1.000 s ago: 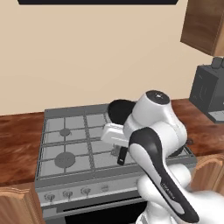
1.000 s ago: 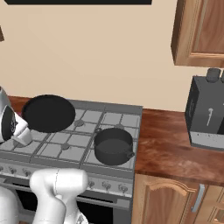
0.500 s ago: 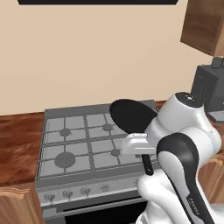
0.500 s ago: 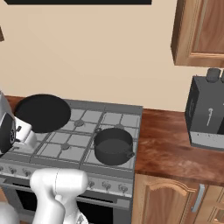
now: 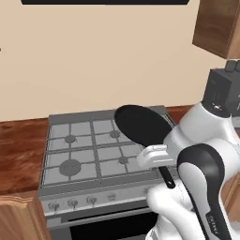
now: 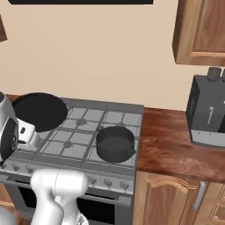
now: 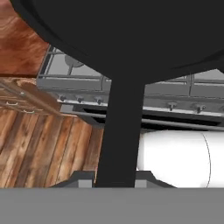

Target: Move the pot and pan from the stove into the sink.

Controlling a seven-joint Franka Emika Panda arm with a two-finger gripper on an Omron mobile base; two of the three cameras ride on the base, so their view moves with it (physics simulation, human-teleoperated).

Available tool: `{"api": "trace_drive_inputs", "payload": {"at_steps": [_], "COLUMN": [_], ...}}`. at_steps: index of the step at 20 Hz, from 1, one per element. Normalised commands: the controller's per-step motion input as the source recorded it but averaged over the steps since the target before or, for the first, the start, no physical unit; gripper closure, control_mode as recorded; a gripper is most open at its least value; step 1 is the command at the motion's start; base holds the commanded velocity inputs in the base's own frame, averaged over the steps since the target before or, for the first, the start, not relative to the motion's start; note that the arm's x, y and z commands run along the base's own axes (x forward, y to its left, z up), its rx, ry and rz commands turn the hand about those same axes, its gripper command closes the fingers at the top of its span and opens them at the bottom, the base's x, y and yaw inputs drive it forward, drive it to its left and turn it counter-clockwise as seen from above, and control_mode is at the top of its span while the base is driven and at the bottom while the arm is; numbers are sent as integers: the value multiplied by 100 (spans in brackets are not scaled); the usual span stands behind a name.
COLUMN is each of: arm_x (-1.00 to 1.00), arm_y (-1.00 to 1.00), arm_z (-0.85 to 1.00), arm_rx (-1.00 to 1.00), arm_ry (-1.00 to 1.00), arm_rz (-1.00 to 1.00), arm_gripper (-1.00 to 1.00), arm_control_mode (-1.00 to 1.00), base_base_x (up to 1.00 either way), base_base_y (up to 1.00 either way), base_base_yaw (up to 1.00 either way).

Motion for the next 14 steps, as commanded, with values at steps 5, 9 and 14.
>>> {"api": "trace_drive_inputs", "payload": {"at_steps": [5,9,14], "arm_x": [0,0,0], "arm_y": [0,0,0], "arm_z": [0,0,0], "arm_rx": [0,0,0], "arm_ry": [0,0,0], "arm_rz": [0,0,0], "arm_gripper": [100,100,100], "arm_control_mode": [100,100,100], "base_base_x": [-74,-65,-25], "base_base_y": [0,-8,-20], "base_base_yaw": [3,0,-22]}}
